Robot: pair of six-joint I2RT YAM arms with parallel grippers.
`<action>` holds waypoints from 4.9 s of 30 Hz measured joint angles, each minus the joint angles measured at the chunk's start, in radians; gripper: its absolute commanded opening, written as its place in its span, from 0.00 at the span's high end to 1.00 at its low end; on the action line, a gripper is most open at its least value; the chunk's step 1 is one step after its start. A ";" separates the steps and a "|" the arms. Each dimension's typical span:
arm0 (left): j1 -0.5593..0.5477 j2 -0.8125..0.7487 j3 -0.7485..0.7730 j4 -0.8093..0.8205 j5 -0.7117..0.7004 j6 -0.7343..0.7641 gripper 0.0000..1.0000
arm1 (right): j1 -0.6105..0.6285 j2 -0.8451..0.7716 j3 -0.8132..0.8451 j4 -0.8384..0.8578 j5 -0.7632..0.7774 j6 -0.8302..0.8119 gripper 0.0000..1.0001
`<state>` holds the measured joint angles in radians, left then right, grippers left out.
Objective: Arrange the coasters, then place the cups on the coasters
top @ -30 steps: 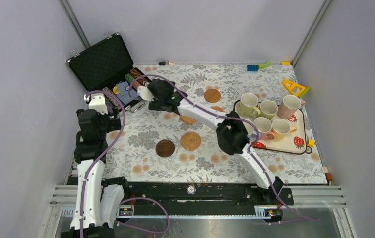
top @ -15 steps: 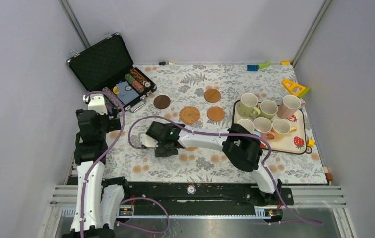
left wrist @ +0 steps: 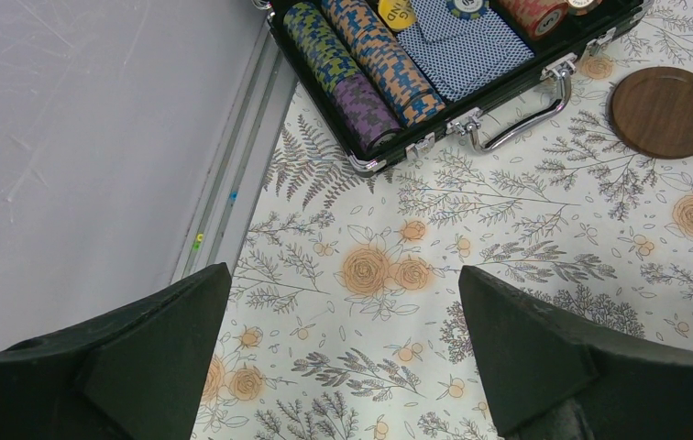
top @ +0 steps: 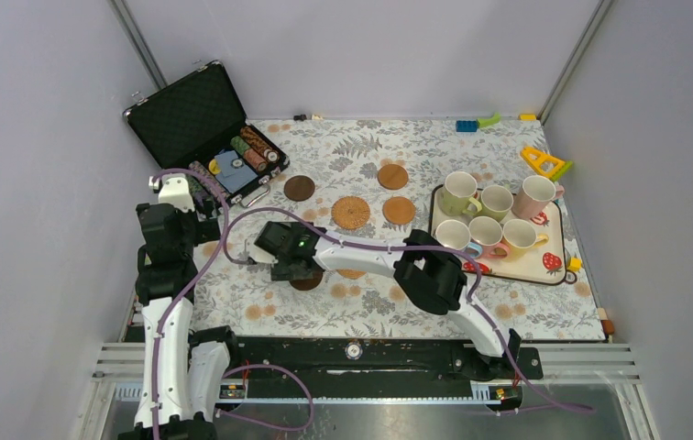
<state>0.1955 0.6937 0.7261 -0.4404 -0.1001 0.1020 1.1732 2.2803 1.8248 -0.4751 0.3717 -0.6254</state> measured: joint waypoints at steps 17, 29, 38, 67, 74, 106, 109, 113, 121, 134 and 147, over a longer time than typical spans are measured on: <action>0.007 0.002 0.000 0.000 0.012 -0.002 0.01 | -0.010 0.286 0.350 0.150 0.274 -0.224 0.00; 0.009 0.010 0.000 0.006 0.012 -0.002 0.01 | -0.063 0.414 0.554 0.164 0.266 -0.317 0.00; 0.009 0.010 0.000 0.009 0.014 -0.003 0.01 | -0.063 0.344 0.430 0.169 0.261 -0.323 0.00; 0.014 -0.001 0.000 0.031 0.024 -0.022 0.01 | -0.211 -0.008 0.259 0.002 0.181 -0.115 0.00; 0.014 0.000 0.000 0.019 0.037 -0.021 0.01 | -0.341 -0.146 -0.103 0.126 0.187 -0.119 0.00; 0.014 0.002 0.000 0.019 0.040 -0.021 0.01 | -0.344 0.093 0.080 0.091 0.153 -0.088 0.00; 0.014 0.002 0.000 0.018 0.040 -0.021 0.01 | -0.344 0.172 0.198 0.090 0.201 -0.107 0.00; 0.014 0.002 0.000 0.018 0.040 -0.021 0.01 | -0.346 0.291 0.373 0.085 0.281 -0.144 0.00; 0.014 0.002 0.000 0.018 0.040 -0.021 0.01 | -0.365 0.356 0.468 0.074 0.337 -0.167 0.00; 0.014 0.002 0.000 0.018 0.040 -0.021 0.01 | -0.381 0.312 0.395 0.065 0.330 -0.158 0.00; 0.014 0.002 0.000 0.018 0.040 -0.021 0.01 | -0.380 0.287 0.381 0.036 0.318 -0.120 0.00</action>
<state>0.2096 0.6956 0.7261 -0.4221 -0.0605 0.0811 0.7929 2.5671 2.2063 -0.4389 0.6895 -0.7456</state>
